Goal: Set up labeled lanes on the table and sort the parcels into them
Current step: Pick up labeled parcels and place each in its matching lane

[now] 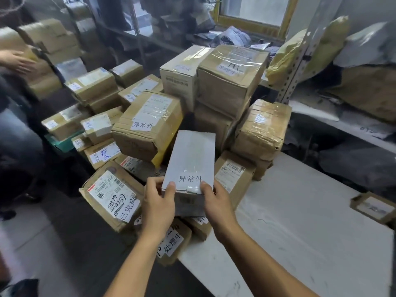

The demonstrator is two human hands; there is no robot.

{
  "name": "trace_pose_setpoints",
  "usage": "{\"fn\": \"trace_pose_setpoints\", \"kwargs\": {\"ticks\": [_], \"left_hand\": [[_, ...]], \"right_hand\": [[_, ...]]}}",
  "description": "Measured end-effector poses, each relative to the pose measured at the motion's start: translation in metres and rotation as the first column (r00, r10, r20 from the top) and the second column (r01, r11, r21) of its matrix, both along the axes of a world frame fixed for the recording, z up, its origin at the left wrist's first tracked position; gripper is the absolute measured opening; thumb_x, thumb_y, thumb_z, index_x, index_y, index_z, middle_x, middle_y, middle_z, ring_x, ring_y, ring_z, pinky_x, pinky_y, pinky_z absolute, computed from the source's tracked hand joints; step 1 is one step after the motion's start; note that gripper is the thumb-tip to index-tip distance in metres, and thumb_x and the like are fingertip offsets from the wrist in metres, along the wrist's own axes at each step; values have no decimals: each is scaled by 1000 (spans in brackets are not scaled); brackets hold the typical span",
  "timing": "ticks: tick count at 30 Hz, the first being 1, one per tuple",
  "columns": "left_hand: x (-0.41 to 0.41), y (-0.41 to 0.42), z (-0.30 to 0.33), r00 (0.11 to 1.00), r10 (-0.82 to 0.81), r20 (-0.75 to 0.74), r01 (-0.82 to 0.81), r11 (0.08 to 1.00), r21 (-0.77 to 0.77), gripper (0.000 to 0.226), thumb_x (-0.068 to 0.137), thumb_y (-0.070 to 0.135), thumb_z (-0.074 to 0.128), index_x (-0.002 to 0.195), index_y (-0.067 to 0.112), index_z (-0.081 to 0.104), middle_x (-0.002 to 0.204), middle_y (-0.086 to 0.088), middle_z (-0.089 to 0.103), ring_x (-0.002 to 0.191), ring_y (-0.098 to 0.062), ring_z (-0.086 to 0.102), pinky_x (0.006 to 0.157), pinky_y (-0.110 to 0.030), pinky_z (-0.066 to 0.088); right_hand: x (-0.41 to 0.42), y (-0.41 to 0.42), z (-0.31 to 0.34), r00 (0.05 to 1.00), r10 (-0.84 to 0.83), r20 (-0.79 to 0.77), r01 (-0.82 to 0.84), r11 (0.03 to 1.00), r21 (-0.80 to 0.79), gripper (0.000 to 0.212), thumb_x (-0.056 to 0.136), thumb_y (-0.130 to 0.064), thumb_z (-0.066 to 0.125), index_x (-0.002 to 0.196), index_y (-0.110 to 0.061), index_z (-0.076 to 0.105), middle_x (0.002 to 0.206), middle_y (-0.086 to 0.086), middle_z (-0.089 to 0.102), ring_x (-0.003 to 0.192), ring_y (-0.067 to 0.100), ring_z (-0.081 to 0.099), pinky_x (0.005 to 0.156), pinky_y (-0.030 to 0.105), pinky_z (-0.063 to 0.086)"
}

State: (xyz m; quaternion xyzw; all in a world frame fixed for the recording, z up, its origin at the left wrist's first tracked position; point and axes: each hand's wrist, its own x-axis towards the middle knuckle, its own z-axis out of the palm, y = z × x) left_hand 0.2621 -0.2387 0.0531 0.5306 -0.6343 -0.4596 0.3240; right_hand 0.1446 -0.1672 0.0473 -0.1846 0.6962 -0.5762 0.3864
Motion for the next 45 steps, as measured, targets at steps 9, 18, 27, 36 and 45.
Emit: {"fn": "trace_pose_setpoints", "kwargs": {"ticks": [9, 18, 27, 36, 45], "left_hand": [[-2, 69, -4, 983, -139, -120, 154, 979, 131, 32, 77, 59, 61, 106, 54, 49, 109, 23, 64, 104, 2, 61, 82, -27, 50], [-41, 156, -2, 926, -377, -6, 376, 921, 102, 43, 87, 50, 64, 127, 40, 52, 121, 12, 55, 114, -7, 53, 97, -41, 46], [-111, 264, 5, 820, -568, -69, 572, 813, 104, 39, 90, 33, 67, 123, 42, 50, 122, 17, 55, 108, 9, 52, 80, -21, 46], [-175, 370, 21, 678, -730, -84, 735, 676, 57, 38, 91, 37, 64, 122, 42, 43, 122, 16, 50, 105, 7, 51, 66, -10, 42], [-225, 463, 40, 451, -869, -205, 888, 459, 7, 33, 89, 43, 64, 115, 52, 45, 120, 22, 46, 101, 23, 46, 66, -9, 47]], "right_hand": [[-14, 94, 5, 997, 82, -11, -81, 996, 29, 22, 102, -36, 47, 106, -49, 66, 108, -26, 70, 101, -7, 63, 77, 17, 55], [-36, 209, 0, 999, -49, -4, 49, 999, 2, 32, 94, -38, 48, 122, -39, 66, 116, -16, 72, 110, 9, 66, 97, 43, 54], [-76, 340, 8, 961, -276, -28, 274, 960, -52, 41, 85, -51, 51, 123, -42, 65, 119, -13, 71, 112, 10, 66, 98, 40, 53], [-104, 457, 28, 860, -504, -87, 495, 863, -99, 27, 92, -43, 52, 114, -40, 68, 114, -13, 73, 109, 9, 67, 88, 26, 56], [-112, 550, 56, 669, -723, -169, 701, 690, -177, 48, 84, -61, 62, 120, -30, 67, 115, -10, 73, 109, 10, 68, 90, 31, 57]]}}
